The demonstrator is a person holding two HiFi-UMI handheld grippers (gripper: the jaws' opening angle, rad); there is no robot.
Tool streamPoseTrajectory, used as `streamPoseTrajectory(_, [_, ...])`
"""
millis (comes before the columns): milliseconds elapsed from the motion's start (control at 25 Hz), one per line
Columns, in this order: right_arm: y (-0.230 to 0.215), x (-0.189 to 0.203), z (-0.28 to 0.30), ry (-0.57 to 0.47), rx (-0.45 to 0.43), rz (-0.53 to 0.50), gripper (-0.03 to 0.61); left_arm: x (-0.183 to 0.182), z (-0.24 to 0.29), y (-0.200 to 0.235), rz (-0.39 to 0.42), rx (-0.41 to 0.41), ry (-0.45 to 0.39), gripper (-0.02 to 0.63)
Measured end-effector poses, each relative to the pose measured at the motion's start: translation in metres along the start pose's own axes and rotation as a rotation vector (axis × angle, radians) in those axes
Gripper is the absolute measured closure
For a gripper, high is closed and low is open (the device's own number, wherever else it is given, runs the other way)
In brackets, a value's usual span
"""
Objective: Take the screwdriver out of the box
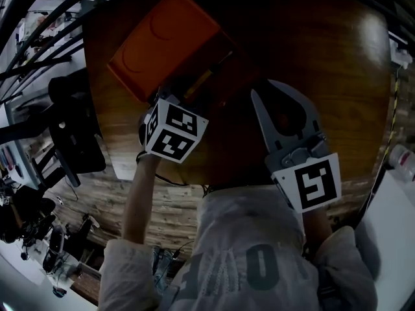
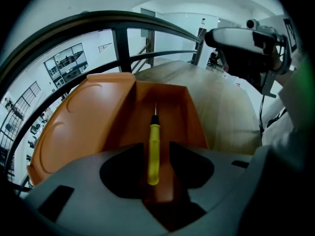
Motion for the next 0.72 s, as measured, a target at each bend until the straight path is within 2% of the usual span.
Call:
streamPoseTrajectory(280, [0.003,0.007,0.001,0.014,-0.024,0.012,0.515,0.006,0.007,0.0,0.013,0.011,0.044,0.441])
streamPoseTrajectory(480, [0.007,0.008,0.001,0.02,-0.034,0.009,0.515,0.011,0.01,0.006,0.032,-0.014,0.096,0.528])
streamPoseTrajectory(720, [0.004,0.007,-0.001,0.021,-0.031,0.004,0.515,0.011,0.011,0.007,0.01,0.002,0.118,0.528])
Point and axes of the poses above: the fingertips, and each gripper's own axes: z forward along the fingers, y to its left, x out of its underside, the point moved 3 cm from there along -z, backward along the fingers, and after that the axes turned 14 degrees about -y, right-handed, at the moved point
